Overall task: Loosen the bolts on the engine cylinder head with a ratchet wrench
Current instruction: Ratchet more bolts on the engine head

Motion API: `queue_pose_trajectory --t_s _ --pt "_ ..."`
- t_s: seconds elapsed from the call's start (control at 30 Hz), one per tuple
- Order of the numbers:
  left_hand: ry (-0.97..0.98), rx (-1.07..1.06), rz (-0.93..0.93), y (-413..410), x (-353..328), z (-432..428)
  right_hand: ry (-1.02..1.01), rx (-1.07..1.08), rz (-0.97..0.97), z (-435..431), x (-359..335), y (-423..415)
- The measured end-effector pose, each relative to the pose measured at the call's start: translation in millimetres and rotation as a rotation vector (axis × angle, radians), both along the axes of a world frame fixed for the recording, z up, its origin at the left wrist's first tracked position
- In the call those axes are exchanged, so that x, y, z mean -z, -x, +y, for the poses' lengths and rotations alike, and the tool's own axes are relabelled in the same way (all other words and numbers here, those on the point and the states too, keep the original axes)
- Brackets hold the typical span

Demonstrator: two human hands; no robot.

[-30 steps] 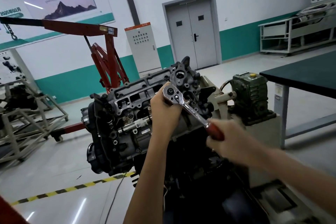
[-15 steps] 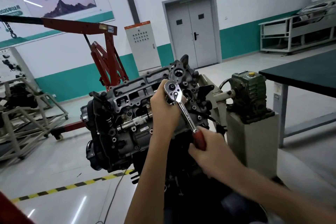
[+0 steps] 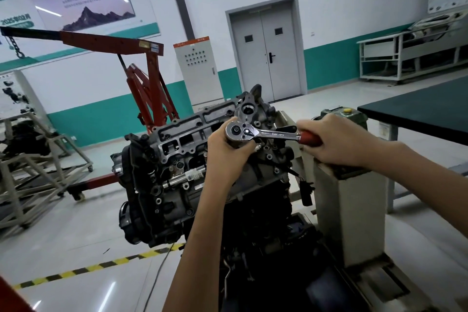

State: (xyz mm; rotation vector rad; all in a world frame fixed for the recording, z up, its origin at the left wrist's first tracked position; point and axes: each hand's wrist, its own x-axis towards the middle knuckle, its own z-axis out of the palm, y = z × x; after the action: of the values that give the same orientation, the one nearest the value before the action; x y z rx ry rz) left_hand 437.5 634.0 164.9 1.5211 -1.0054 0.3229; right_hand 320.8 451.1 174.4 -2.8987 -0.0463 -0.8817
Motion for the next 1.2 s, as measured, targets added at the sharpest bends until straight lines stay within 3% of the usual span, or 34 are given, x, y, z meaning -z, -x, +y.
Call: queue_pose_trajectory --t_s 0.07,0.17,0.27,0.43,0.53,0.7,0.8,0.87,1.0,1.2 --pt "-0.019 0.002 -0.006 -2 0 1 -0.072 0.014 0.024 6 12 1" --pt "-0.013 -0.014 -0.085 1 3 3 -0.398 -0.041 0.063 41 49 10" --pt "0.018 -0.059 -0.173 6 8 -1 -0.729 -0.08 -0.088 93 76 12" --pt "0.063 -0.078 -0.068 6 9 0 -0.994 -0.161 -0.146 152 92 1" --pt "0.046 -0.08 -0.055 3 8 1 -0.868 -0.145 -0.082 126 86 4" --pt "0.048 -0.033 -0.033 3 6 0 -0.287 -0.068 0.116 31 35 13" --pt "0.056 -0.015 -0.014 3 6 0 0.022 -0.021 0.066 0 -1 3" --pt "0.05 -0.017 -0.019 3 6 1 0.08 -0.004 0.011 -3 -5 -1" --pt "0.049 -0.04 -0.144 2 9 3 -0.29 -0.045 0.092 29 38 9" --pt "0.056 -0.067 -0.123 4 11 -7 -1.01 -0.166 -0.138 139 92 4"
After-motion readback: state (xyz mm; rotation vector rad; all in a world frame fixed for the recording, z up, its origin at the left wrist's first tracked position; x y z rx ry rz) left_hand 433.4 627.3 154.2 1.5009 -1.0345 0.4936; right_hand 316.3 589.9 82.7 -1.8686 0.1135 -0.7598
